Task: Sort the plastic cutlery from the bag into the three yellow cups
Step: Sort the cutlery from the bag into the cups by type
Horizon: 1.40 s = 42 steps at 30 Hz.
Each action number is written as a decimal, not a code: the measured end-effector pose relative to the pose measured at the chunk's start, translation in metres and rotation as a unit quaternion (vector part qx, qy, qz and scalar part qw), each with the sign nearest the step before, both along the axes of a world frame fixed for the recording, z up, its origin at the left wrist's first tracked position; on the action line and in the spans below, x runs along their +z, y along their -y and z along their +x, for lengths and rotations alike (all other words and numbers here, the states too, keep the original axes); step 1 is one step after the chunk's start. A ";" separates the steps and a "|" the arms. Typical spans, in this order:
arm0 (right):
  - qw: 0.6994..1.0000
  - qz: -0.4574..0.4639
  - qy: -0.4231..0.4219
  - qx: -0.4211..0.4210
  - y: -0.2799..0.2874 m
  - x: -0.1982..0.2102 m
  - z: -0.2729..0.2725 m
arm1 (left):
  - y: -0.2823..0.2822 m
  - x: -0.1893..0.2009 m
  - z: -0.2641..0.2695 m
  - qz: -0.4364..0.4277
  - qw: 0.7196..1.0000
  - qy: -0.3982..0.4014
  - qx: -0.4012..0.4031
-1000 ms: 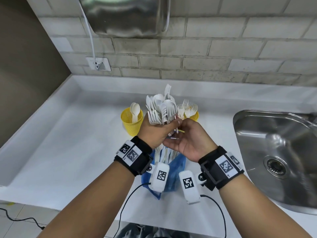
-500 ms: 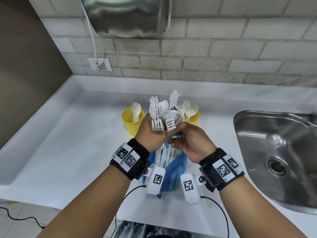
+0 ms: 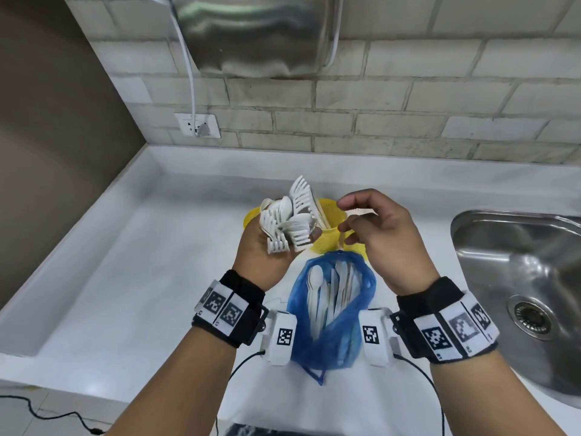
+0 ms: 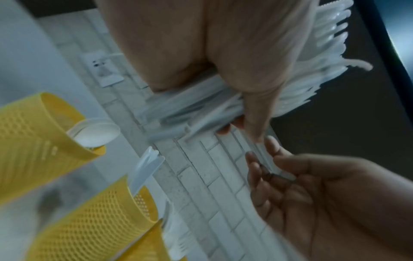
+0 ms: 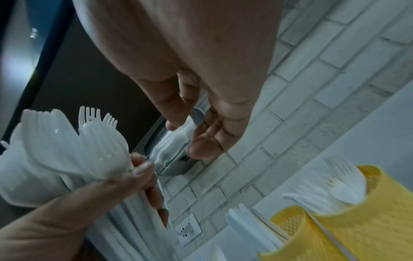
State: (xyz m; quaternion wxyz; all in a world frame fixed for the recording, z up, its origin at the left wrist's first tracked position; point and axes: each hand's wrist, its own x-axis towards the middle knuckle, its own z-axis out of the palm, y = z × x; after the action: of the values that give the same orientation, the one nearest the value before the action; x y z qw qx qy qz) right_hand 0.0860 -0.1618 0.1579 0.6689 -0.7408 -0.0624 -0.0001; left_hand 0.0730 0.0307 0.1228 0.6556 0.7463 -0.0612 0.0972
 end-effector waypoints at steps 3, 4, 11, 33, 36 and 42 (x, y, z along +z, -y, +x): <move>0.998 -0.032 0.047 0.011 -0.013 0.009 -0.004 | -0.011 0.005 0.002 -0.051 0.997 -0.040 -0.049; 0.997 -0.041 0.060 0.014 -0.017 0.010 -0.006 | -0.014 0.003 0.002 -0.074 0.994 -0.048 -0.065; 0.991 -0.062 0.093 0.072 -0.044 0.000 -0.006 | -0.037 0.001 0.002 -0.108 0.989 -0.024 -0.098; 0.974 -0.132 0.101 0.156 -0.092 -0.016 0.005 | -0.093 -0.017 -0.007 -0.079 0.985 -0.094 -0.121; 0.968 -0.153 0.116 0.164 -0.094 -0.013 0.007 | -0.096 -0.017 -0.007 -0.050 0.987 -0.091 -0.119; 0.962 -0.154 0.169 0.152 -0.089 -0.009 0.004 | -0.092 -0.003 0.003 0.070 0.996 0.018 -0.057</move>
State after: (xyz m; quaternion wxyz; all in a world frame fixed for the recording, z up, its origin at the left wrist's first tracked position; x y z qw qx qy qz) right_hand 0.0897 -0.0733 0.1490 0.5185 -0.8060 -0.2853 -0.0137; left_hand 0.0762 0.1227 0.1202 0.6052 0.7837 -0.1218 0.0683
